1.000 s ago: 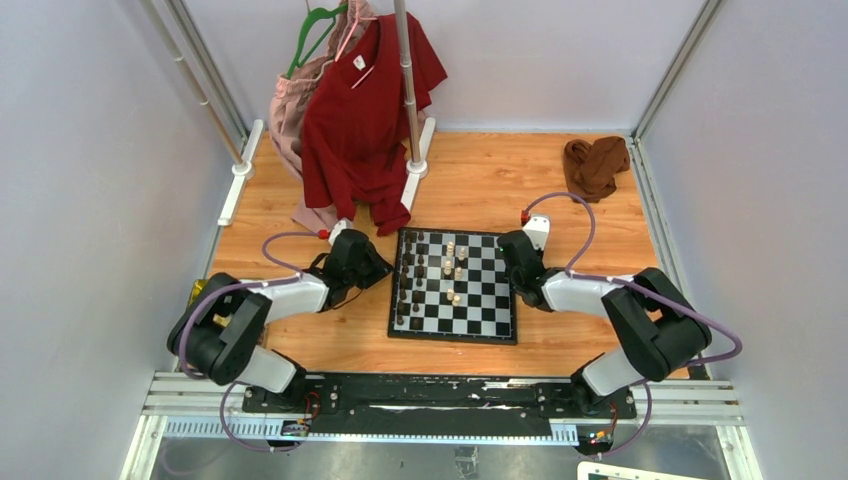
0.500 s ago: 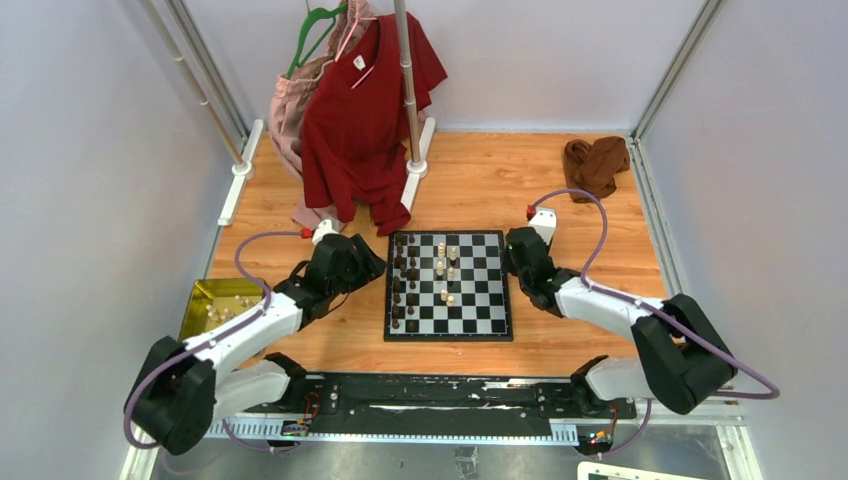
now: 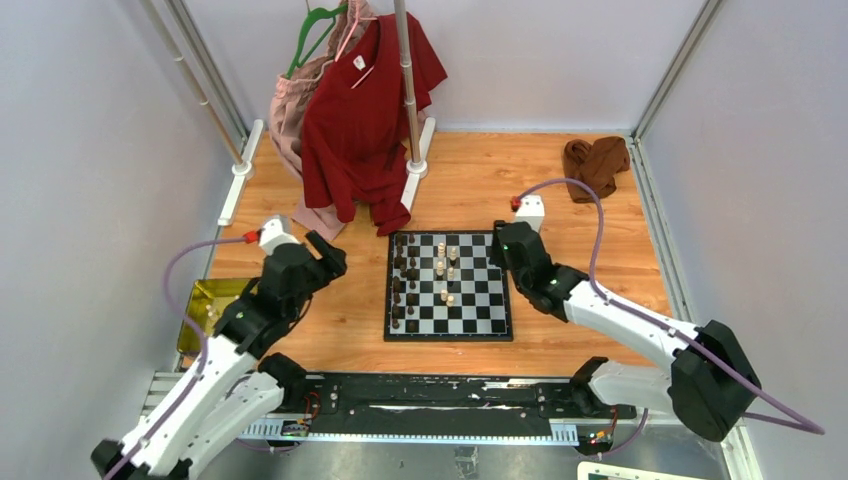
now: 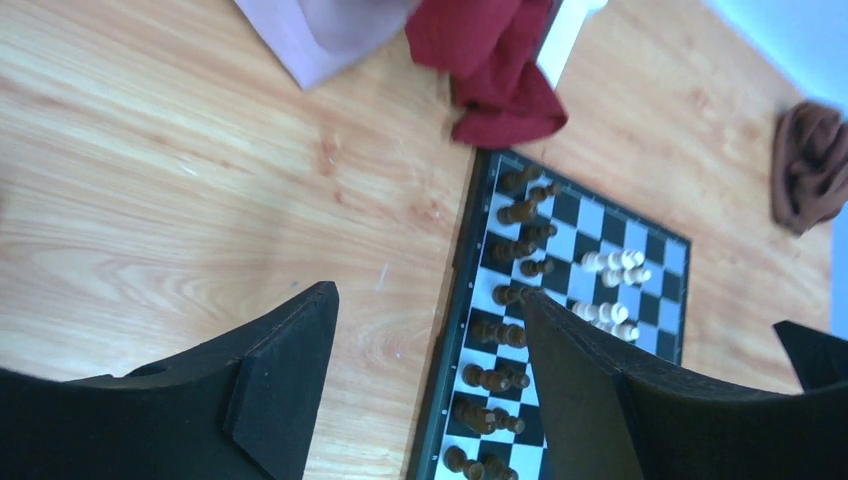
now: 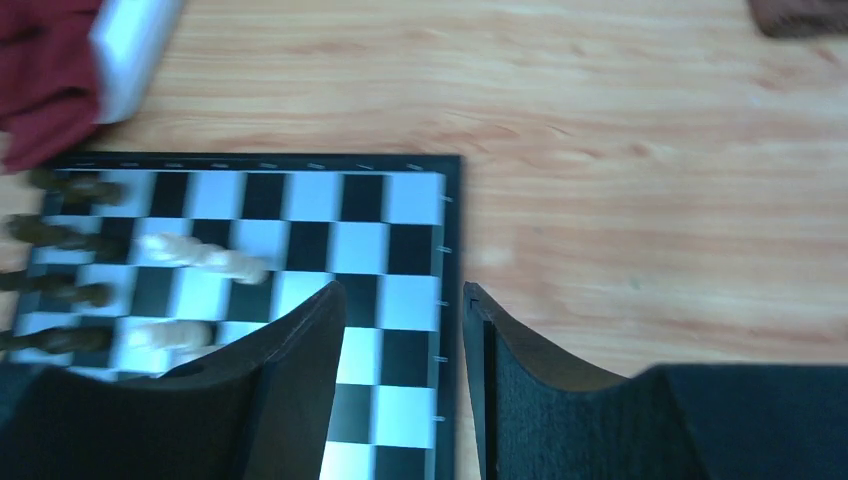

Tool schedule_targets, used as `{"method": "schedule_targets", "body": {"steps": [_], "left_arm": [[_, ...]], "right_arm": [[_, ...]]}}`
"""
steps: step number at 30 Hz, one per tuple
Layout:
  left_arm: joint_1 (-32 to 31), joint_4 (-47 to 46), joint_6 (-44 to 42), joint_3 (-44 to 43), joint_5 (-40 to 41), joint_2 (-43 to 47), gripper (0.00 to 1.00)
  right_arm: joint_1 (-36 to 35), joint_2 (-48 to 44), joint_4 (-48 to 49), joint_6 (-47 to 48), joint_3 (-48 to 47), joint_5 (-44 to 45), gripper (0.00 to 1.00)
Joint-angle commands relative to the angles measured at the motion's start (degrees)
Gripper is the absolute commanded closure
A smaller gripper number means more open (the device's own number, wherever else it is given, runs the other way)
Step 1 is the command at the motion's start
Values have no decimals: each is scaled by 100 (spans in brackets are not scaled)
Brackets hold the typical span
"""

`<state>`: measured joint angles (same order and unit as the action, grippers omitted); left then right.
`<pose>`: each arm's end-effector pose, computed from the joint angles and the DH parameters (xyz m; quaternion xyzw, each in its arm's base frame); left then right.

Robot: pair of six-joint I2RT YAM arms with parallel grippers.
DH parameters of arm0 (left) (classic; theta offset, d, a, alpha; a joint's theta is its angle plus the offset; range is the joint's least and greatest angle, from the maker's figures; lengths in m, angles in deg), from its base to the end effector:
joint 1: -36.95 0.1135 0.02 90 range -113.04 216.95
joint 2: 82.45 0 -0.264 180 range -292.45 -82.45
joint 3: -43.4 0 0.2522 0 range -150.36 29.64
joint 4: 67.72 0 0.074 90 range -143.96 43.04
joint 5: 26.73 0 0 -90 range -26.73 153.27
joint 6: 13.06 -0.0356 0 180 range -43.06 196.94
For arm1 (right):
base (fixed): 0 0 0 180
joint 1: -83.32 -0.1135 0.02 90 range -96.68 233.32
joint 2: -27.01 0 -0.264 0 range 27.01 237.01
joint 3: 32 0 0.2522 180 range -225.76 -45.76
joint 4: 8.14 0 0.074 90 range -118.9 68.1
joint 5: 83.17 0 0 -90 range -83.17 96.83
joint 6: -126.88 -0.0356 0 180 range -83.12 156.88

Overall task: Set up the chess pieces on the board
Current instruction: Move the chessboard to the center of the board, then adjust the chess piece on the chessboard.

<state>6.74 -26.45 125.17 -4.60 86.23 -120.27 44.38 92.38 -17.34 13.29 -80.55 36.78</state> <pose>0.1376 -0.0640 0.2648 -0.2303 0.8275 -0.1704 0.4829 0.2022 0.1405 0.2345 0.0262 0.8303 0.0783 0.5512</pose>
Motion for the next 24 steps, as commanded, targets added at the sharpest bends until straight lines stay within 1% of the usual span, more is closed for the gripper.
{"method": "schedule_targets", "body": {"steps": [1,3,7,11,12,13,14,16,17,18,19,24], "left_arm": [[-28,1508,-111,-470,1229,981,25],[-26,1933,-36,-583,1470,1311,24],[-28,2629,137,-702,1772,1670,23],[-32,2735,267,-705,1787,1799,23],[-30,2734,282,-692,1776,1747,23],[-34,2734,283,-671,1767,1671,23],[-35,2727,298,-646,1753,1600,23],[-36,2674,341,-574,1750,1488,26],[-33,2620,337,-528,1767,1461,26],[-29,2560,324,-488,1785,1440,27],[-33,2512,309,-460,1801,1429,28],[-34,2375,251,-409,1827,1358,29]], "right_arm": [[-828,245,-421,379,-967,180,49],[-1142,480,-432,466,-1344,133,49],[-1747,1132,-814,697,-2195,121,49],[-2137,1743,-1061,817,-2783,110,49],[-2144,1879,-1094,845,-2871,66,51],[-2144,2003,-1108,869,-2921,51,56],[-2140,2100,-1109,893,-2954,12,64],[-2144,2285,-1079,965,-2999,-124,85],[-2144,2389,-1069,998,-3044,-189,92],[-2144,2499,-1083,1037,-3093,-220,96],[-2144,2607,-1088,1066,-3140,-240,100],[-2120,3140,-1058,1116,-3345,-323,100]]}}
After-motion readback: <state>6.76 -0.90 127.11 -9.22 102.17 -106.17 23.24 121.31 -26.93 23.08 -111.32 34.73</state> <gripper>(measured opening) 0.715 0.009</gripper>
